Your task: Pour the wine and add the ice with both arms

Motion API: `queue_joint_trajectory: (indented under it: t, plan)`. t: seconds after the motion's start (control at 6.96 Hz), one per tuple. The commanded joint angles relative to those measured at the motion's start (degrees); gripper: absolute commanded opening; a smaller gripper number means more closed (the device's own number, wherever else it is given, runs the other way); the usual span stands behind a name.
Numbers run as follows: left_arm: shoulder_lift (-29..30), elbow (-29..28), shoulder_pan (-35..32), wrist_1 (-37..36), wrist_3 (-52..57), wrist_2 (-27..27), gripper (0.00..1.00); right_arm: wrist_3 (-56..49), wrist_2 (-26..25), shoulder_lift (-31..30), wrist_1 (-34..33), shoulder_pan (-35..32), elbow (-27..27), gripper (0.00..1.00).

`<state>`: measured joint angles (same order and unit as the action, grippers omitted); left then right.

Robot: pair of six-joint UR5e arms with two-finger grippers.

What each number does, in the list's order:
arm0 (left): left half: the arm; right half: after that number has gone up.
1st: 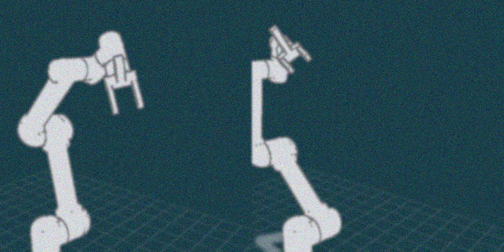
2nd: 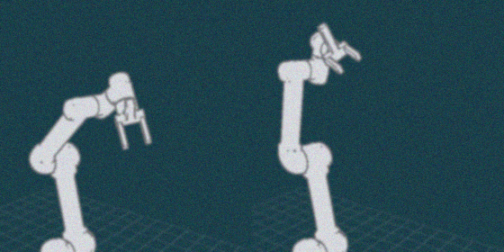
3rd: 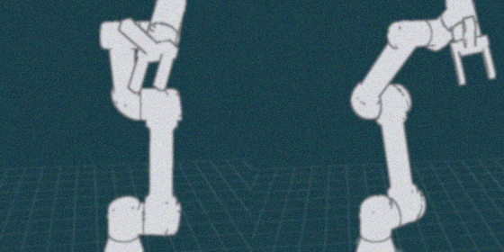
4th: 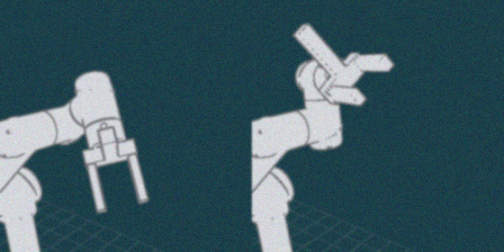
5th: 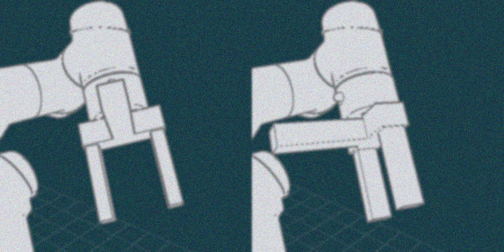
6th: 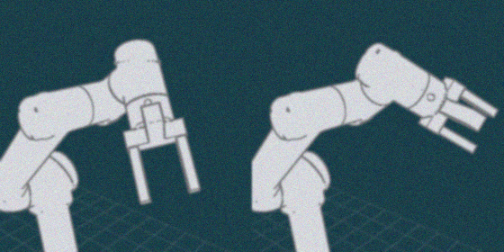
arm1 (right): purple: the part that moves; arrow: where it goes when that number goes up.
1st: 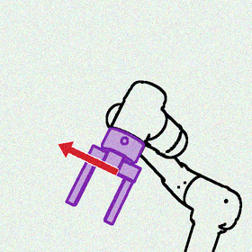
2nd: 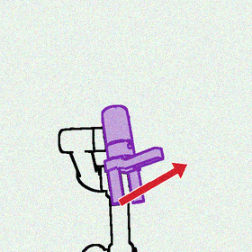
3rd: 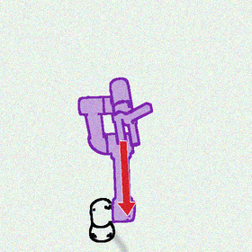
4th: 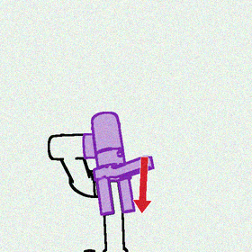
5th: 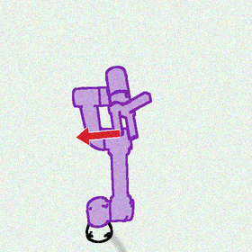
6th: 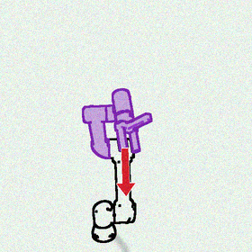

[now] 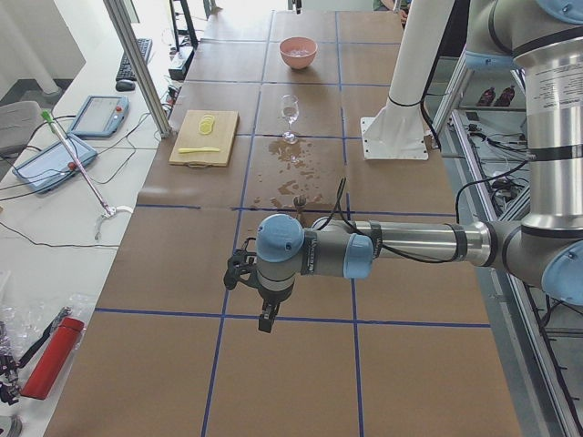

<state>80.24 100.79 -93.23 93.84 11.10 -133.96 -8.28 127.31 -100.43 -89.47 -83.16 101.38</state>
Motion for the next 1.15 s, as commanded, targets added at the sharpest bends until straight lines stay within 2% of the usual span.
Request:
queue_joint_trajectory:
  t: [0.0,0.14,0.29,0.43,0.58,1.01]
  plan:
    - [0.0,-0.16,-0.02,-0.06,-0.03,0.19,1.0,0.02,4.42,-2.24,14.73,-4.53,-7.25,1.0]
    - [-0.08,-0.16,-0.02,-0.15,0.06,0.19,1.0,0.02,4.09,-2.14,10.5,-4.9,-4.56,1.0]
    - [-0.09,-0.16,-0.02,-0.15,0.06,0.11,1.0,0.02,3.39,-2.32,1.93,-4.38,1.47,1.0]
    - [-0.09,-0.07,-0.02,-0.15,0.06,0.1,1.0,0.02,0.43,-2.4,-5.2,-4.29,7.1,1.0]
    - [-0.09,-0.07,-0.02,-0.06,-0.03,0.1,1.0,-0.67,-1.52,-2.84,-6.23,-4.29,7.68,1.0]
    - [-0.08,-0.07,-0.02,-0.5,0.06,0.1,1.0,-0.15,-0.92,-2.58,-6.33,-4.2,5.32,1.0]
